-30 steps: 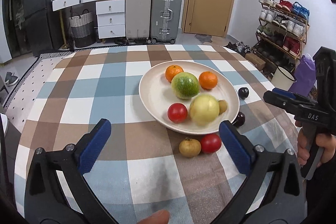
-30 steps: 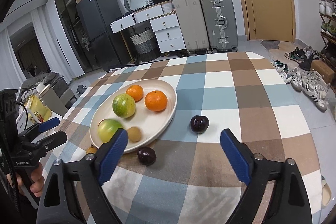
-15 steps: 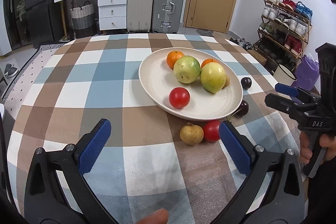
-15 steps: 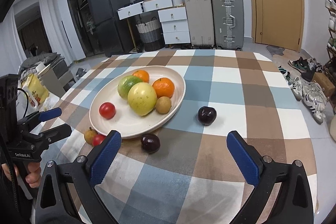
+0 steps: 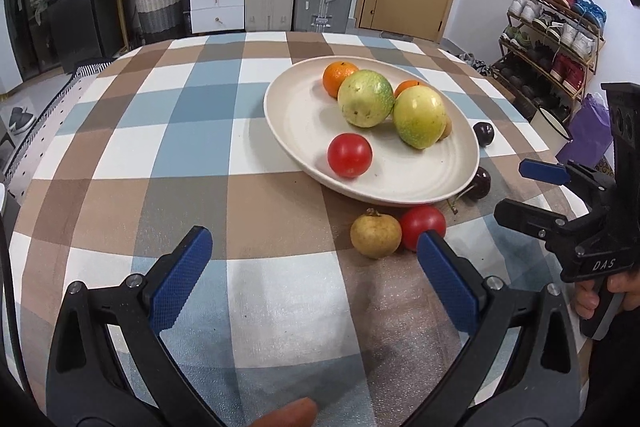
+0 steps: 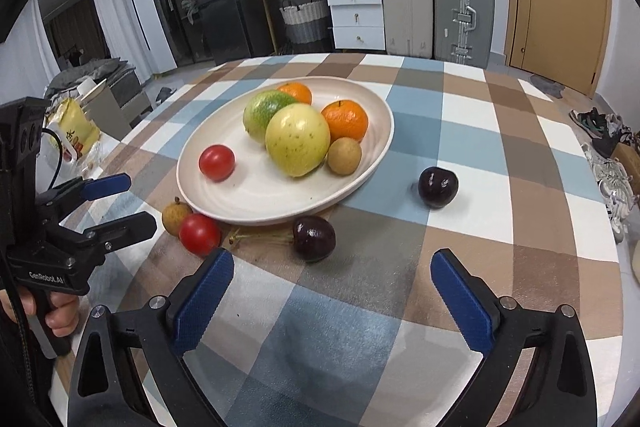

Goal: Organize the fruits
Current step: 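Withdraw both open tools from the plate toward the remaining loose fruits, then close the left tool on the small brown fruit while the right tool grasps the dark purple plum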

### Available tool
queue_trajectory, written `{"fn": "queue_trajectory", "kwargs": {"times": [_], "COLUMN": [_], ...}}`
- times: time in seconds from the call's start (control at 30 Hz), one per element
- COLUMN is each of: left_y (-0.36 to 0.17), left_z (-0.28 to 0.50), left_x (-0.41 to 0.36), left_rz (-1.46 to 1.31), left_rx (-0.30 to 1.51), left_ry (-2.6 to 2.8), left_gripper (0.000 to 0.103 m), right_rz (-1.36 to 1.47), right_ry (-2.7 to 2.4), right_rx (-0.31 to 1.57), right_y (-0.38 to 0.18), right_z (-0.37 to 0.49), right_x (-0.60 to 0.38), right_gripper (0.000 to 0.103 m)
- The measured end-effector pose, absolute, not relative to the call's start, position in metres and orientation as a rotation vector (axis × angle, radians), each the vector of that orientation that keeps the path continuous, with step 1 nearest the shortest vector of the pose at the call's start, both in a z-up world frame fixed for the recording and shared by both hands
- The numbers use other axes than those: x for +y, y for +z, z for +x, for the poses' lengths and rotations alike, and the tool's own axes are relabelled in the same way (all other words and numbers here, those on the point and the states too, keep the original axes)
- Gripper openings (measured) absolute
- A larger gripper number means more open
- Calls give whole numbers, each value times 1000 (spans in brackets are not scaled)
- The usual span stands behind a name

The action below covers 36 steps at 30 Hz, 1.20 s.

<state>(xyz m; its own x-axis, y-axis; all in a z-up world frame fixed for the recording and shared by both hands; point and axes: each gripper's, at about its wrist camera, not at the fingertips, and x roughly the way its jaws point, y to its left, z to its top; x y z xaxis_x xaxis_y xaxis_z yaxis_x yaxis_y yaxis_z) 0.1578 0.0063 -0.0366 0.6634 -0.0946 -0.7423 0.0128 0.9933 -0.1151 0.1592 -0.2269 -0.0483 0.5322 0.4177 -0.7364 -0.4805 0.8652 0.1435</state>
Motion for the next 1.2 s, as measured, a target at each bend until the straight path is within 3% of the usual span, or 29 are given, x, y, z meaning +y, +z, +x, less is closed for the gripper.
{"fn": "queue_trajectory", "kwargs": {"times": [0.3,0.7,0.93,1.2], "left_y": [-44,-49,-50,-49], "left_z": [162,169,172,171], "left_x": [4,-1,0,-2], "left_rz": [-94,-107,-130,-164], "left_rx": [879,904,908,900], "left_ry": [-80,-119,-132,-192], "left_gripper": [85,77,73,49], "right_rz": [-118,-146,-159,-160], "right_ry": [543,582,592,598], "right_rx": [882,900,903,900], "right_y": [-56,-59,-60,-59], "right_z": [161,167,169,172], "right_x": [-218,-206,-201,-201], "right_gripper": [85,67,63,54]}}
